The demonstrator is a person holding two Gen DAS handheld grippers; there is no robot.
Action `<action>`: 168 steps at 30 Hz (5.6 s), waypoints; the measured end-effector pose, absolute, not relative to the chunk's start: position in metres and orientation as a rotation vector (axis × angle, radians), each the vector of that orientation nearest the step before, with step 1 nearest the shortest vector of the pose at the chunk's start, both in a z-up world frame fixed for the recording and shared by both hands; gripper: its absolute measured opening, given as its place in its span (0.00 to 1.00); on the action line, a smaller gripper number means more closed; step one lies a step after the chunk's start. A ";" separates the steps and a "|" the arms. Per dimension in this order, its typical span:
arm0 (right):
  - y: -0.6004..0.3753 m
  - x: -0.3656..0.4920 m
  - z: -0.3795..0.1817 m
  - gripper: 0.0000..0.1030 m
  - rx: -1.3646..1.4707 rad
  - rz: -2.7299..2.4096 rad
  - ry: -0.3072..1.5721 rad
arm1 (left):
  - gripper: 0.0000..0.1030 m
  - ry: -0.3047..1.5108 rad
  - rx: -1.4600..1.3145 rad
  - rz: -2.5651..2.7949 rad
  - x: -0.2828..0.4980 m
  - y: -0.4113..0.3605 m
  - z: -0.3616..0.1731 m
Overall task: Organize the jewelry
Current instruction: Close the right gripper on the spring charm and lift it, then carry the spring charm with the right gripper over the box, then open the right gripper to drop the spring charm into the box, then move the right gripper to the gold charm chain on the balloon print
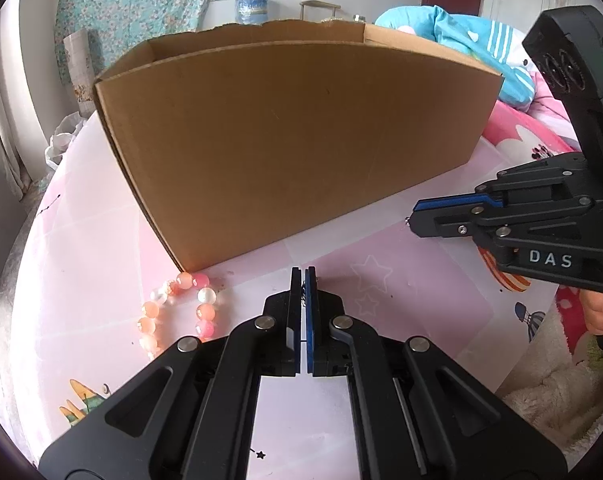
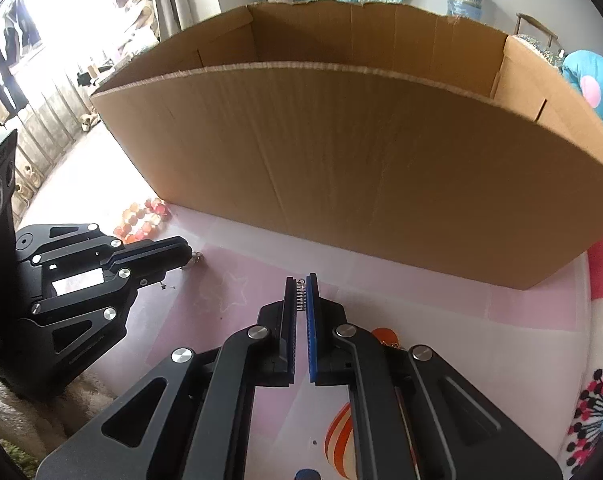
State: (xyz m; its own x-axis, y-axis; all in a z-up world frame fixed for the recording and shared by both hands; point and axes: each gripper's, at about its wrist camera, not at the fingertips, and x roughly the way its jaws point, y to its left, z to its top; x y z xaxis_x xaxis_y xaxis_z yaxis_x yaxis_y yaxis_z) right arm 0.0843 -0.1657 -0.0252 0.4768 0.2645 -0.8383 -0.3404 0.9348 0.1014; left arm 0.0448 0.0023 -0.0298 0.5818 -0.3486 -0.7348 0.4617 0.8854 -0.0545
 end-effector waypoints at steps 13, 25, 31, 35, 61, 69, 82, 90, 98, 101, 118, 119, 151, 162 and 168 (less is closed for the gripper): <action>-0.181 0.054 0.023 0.05 -0.039 0.386 0.844 | 0.01 0.727 0.147 -0.487 0.016 0.005 0.017; -0.216 0.069 0.101 0.05 0.012 0.433 0.617 | 0.01 0.559 0.052 -0.591 0.024 0.012 0.104; -0.240 0.120 0.123 0.05 0.049 0.475 0.612 | 0.01 0.607 -0.081 -0.671 0.073 0.002 0.125; -0.247 0.168 0.118 0.05 0.059 0.531 0.732 | 0.01 0.699 -0.117 -0.688 0.116 -0.015 0.119; -0.210 0.294 0.039 0.05 -0.155 0.527 1.189 | 0.06 1.073 -0.106 -0.676 0.190 -0.087 0.038; -0.218 0.298 0.050 0.05 -0.120 0.521 1.156 | 0.07 1.026 -0.123 -0.668 0.190 -0.081 0.048; -0.278 0.203 0.157 0.47 0.117 0.564 0.718 | 0.78 0.750 -0.089 -0.606 0.124 -0.006 0.110; -0.308 0.086 0.145 0.67 0.164 0.450 0.590 | 0.86 0.738 -0.021 -0.523 0.061 0.054 0.103; -0.289 0.047 0.040 0.74 0.263 0.405 0.948 | 0.87 0.928 -0.004 -0.435 0.028 0.047 0.040; -0.272 0.047 0.008 0.74 0.165 0.287 1.068 | 0.87 0.997 0.044 -0.384 0.026 0.028 0.015; -0.236 0.037 -0.042 0.88 -0.080 0.085 1.125 | 0.88 1.107 0.161 -0.191 0.044 -0.019 -0.034; -0.237 0.037 -0.043 0.89 -0.077 0.081 1.125 | 0.89 1.110 0.149 -0.187 0.045 -0.018 -0.034; -0.249 0.039 -0.048 0.94 -0.053 0.086 1.107 | 0.92 1.122 0.085 -0.139 0.054 -0.011 -0.041; -0.252 0.041 -0.047 0.94 -0.065 0.099 1.103 | 0.92 1.126 0.084 -0.135 0.054 -0.013 -0.040; -0.256 0.042 -0.032 0.93 0.008 0.127 1.016 | 0.92 1.127 0.084 -0.136 0.056 -0.011 -0.041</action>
